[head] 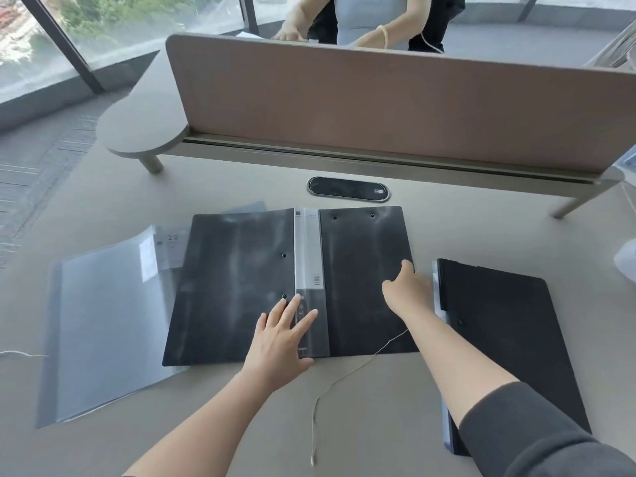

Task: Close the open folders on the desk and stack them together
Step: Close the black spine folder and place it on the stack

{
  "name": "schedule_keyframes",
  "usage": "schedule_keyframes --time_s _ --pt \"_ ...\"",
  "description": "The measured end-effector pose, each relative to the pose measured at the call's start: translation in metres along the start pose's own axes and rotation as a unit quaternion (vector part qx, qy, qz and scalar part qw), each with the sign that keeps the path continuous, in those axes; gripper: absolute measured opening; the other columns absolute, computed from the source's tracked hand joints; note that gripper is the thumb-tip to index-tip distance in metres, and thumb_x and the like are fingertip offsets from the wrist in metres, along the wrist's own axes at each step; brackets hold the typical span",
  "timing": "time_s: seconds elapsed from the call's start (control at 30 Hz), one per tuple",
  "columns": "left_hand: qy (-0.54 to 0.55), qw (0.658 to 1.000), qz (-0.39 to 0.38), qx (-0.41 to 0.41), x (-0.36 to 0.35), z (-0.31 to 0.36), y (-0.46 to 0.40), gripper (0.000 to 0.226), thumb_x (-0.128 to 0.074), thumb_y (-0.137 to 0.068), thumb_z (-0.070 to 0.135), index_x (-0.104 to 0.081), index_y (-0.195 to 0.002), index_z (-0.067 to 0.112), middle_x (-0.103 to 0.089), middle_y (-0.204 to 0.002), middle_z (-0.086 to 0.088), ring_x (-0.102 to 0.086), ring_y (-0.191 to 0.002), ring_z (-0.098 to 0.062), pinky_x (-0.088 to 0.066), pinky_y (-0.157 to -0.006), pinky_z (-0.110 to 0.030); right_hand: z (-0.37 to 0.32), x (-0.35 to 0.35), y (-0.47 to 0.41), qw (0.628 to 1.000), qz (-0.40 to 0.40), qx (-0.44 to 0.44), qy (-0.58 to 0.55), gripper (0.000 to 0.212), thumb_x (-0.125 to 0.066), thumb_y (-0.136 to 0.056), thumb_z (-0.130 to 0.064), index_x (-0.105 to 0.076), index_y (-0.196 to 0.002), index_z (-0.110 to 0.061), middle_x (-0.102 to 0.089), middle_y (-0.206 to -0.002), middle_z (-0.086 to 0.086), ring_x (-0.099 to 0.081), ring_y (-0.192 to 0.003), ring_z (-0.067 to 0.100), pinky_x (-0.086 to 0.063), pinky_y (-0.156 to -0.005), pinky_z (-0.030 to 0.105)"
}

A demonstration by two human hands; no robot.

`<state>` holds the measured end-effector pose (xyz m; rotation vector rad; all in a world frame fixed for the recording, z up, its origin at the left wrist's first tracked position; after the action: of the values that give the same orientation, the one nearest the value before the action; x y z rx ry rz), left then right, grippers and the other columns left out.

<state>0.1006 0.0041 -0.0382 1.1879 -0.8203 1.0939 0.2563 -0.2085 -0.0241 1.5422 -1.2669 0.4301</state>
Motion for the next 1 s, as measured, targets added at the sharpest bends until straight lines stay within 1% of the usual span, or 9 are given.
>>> schedule_keyframes --time_s 0.1,0.27,0.4,0.5,0.6,0.7,0.8,0.9,1.0 --pt "0.000 1.000 -0.004 -0.014 -0.002 -0.001 0.000 0.086 -0.071 -0.067 0.055 -0.040 -0.144 0.035 -0.033 -0.158 -0.006 -0.034 -0.142 -0.037 -0.040 -0.106 -0.051 -0.002 0.002 -0.003 1.000 0.000 -0.010 -0.014 0.064 -0.042 -0.090 -0.012 -0.023 -0.151 -0.014 -0.041 -0.134 0.019 -0.036 -0.128 0.034 -0.039 -0.084 0.035" --pt "-0.017 0.999 -0.016 -0.041 -0.001 -0.001 -0.001 0.083 -0.074 -0.059 0.045 -0.050 -0.137 0.030 -0.049 -0.148 -0.007 -0.053 -0.125 -0.042 -0.057 -0.085 -0.048 0.000 0.007 -0.008 0.999 0.022 -0.028 -0.006 0.058 -0.042 -0.088 -0.009 -0.032 -0.144 -0.008 -0.041 -0.135 0.022 -0.035 -0.129 0.035 -0.043 -0.098 0.043" --pt "-0.030 0.998 -0.032 -0.042 -0.001 -0.001 0.002 0.078 -0.066 -0.069 0.030 -0.043 -0.144 0.031 -0.035 -0.157 -0.004 -0.042 -0.134 -0.041 -0.059 -0.076 -0.046 0.000 0.009 -0.013 0.999 0.028 -0.043 0.006 0.049 -0.043 -0.087 -0.007 -0.039 -0.136 -0.003 -0.043 -0.134 0.025 -0.035 -0.128 0.038 -0.043 -0.097 0.043" --pt "-0.053 0.997 -0.006 -0.060 0.007 0.002 0.005 0.083 -0.075 -0.057 0.016 -0.051 -0.135 0.028 -0.046 -0.148 -0.006 -0.056 -0.121 -0.040 -0.057 -0.049 -0.035 0.001 0.008 -0.016 0.998 0.029 -0.048 -0.002 0.046 -0.045 -0.086 -0.007 -0.043 -0.131 -0.001 -0.046 -0.133 0.025 -0.038 -0.127 0.039 -0.043 -0.099 0.044" --pt "-0.061 0.995 0.034 -0.075 0.013 0.002 0.009 0.085 -0.076 -0.053 0.006 -0.053 -0.132 0.026 -0.049 -0.142 -0.005 -0.061 -0.116 -0.040 -0.046 -0.033 -0.025 0.003 0.007 -0.015 0.998 0.026 -0.054 0.001 0.043 -0.046 -0.085 -0.009 -0.047 -0.128 -0.001 -0.050 -0.129 0.024 -0.042 -0.123 0.038 -0.046 -0.096 0.044" --pt "-0.049 0.993 0.067 -0.090 0.020 0.000 0.014 0.082 -0.075 -0.056 0.002 -0.051 -0.130 0.025 -0.052 -0.139 -0.006 -0.062 -0.116 -0.040 -0.045 -0.030 -0.026 0.006 0.004 -0.011 0.998 0.014 -0.056 -0.011 0.043 -0.046 -0.083 -0.010 -0.049 -0.126 -0.003 -0.052 -0.126 0.021 -0.046 -0.119 0.037 -0.047 -0.096 0.044" --pt "-0.033 0.990 0.098 -0.097 0.032 -0.003 0.017 0.072 -0.073 -0.057 -0.003 -0.059 -0.124 0.022 -0.056 -0.135 -0.006 -0.065 -0.113 -0.038 -0.044 -0.030 -0.027 0.007 0.002 -0.007 0.998 0.001 -0.053 -0.021 0.048 -0.046 -0.075 -0.015 -0.052 -0.121 -0.006 -0.055 -0.121 0.016 -0.050 -0.115 0.036 -0.049 -0.094 0.044" --pt "-0.007 0.983 0.154 -0.102 0.050 -0.005 0.019 0.064 -0.072 -0.059 -0.006 -0.064 -0.117 0.020 -0.051 -0.134 -0.002 -0.067 -0.110 -0.036 -0.044 -0.030 -0.028 0.009 -0.001 -0.002 0.998 -0.003 -0.051 -0.031 0.053 -0.047 -0.075 -0.023 -0.051 -0.126 -0.010 -0.054 -0.126 0.013 -0.051 -0.117 0.034 -0.050 -0.089 0.042" --pt "0.012 0.974 0.199 -0.110 0.068 -0.008 0.023 0.053 -0.053 -0.071 -0.002 -0.057 -0.118 0.022 -0.052 -0.134 -0.002 -0.067 -0.111 -0.034 -0.048 -0.031 -0.031 0.007 -0.004 0.002 0.997 -0.004 -0.052 -0.054 0.050 -0.053 -0.082 -0.032 -0.051 -0.127 -0.011 -0.054 -0.126 0.012 -0.050 -0.118 0.034 -0.045 -0.082 0.038"
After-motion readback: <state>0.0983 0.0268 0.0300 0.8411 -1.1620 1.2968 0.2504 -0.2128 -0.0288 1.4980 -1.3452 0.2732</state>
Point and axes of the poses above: each hand's wrist, its own y-axis away from the middle knuckle, its own x-axis out of the back of the hand, z = x × y, the point moved 8 cm from there along -y, towards the middle knuckle
